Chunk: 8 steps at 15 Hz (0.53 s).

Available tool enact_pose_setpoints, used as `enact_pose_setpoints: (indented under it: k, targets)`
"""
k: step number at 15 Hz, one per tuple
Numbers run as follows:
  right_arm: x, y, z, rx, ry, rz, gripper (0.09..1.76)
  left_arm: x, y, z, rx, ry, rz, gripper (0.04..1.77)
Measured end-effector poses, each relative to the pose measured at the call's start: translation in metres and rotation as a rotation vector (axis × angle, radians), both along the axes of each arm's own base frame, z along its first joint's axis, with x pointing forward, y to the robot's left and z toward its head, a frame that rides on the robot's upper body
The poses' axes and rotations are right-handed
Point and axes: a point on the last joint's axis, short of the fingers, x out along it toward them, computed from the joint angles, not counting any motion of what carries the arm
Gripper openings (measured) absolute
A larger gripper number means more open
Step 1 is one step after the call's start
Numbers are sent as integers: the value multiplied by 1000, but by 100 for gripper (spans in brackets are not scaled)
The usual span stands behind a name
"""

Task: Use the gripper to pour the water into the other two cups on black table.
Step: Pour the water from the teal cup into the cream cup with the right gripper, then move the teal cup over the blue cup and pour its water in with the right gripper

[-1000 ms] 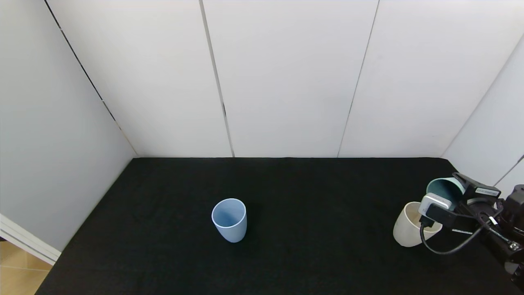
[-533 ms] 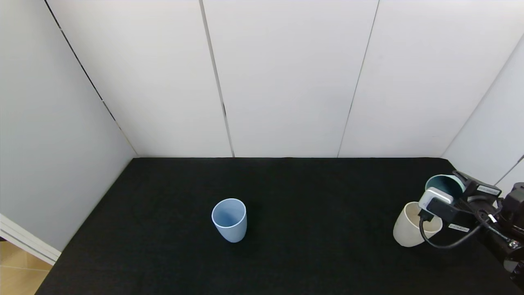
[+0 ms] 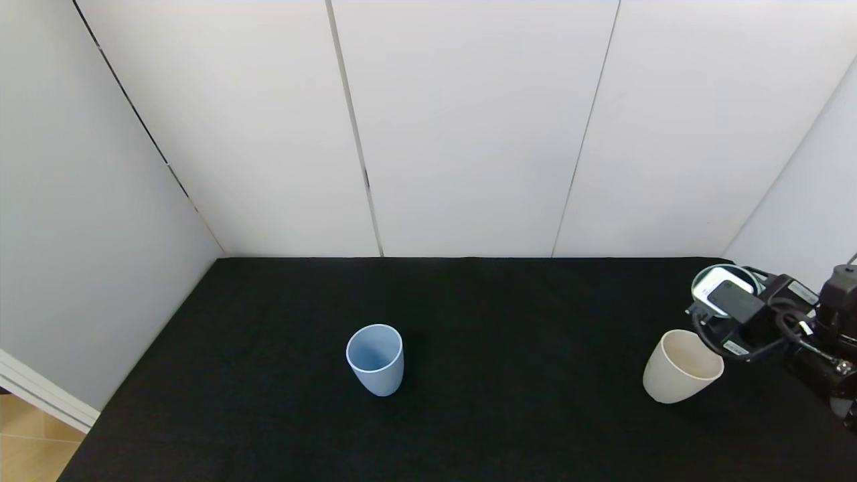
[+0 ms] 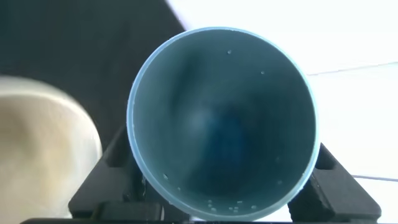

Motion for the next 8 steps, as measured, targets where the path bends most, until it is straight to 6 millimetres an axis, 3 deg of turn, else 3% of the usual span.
enact_pose_setpoints:
  k: [4, 8]
  targets:
    - [-10, 18, 28, 164, 2, 36, 121, 0, 0, 0, 0, 0, 0, 172]
    - [-28, 52, 49, 262, -31, 145, 121, 0, 0, 0, 0, 0, 0, 172]
